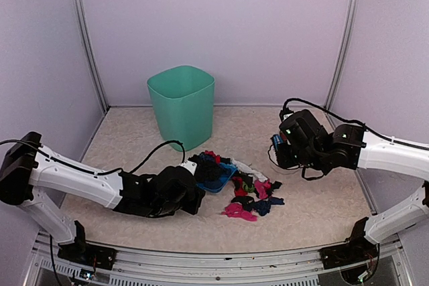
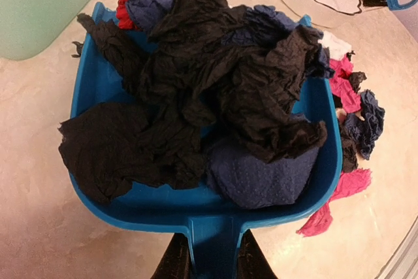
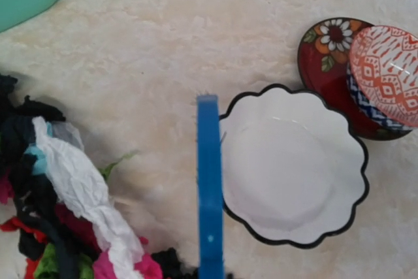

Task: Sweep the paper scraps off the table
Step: Sweep the paper scraps into the dustpan, then dump the paper scraps in the dustpan into the trash bin, then sweep the paper scraps at the center of the board, then sweep the paper scraps into the dustpan.

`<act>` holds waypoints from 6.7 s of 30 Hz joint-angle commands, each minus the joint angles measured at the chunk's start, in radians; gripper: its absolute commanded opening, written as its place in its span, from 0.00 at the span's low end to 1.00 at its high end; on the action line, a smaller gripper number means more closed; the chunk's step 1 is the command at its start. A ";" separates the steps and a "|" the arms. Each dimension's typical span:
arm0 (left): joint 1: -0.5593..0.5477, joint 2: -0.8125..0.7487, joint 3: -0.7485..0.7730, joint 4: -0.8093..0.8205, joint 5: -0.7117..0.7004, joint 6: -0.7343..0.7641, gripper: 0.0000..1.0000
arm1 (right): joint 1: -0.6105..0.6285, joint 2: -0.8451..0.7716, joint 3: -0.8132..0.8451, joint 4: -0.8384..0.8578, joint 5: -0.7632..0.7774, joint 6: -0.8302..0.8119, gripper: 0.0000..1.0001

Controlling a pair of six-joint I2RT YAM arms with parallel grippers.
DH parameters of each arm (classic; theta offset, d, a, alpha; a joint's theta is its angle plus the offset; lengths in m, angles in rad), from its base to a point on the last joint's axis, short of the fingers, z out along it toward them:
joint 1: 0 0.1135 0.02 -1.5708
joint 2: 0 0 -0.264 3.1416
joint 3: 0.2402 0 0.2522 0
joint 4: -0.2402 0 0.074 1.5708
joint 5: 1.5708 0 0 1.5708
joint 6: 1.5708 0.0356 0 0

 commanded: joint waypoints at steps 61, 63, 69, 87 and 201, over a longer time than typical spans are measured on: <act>0.930 0.205 0.582 0.886 1.410 -1.246 0.00 | -0.028 -0.070 -0.087 0.190 -0.070 0.002 0.00; 0.930 0.209 0.580 0.907 1.389 -1.272 0.00 | -0.028 -0.067 -0.085 0.191 -0.074 0.006 0.00; 0.931 0.183 0.610 0.829 1.396 -1.180 0.00 | -0.027 -0.071 -0.068 0.246 -0.145 0.001 0.00; 0.847 -0.231 0.433 -0.027 1.208 -0.284 0.00 | -0.032 0.311 0.109 0.769 -0.554 0.371 0.00; -0.102 0.093 0.132 -0.404 0.374 0.161 0.00 | 0.041 0.265 0.113 -0.285 -0.169 0.019 0.00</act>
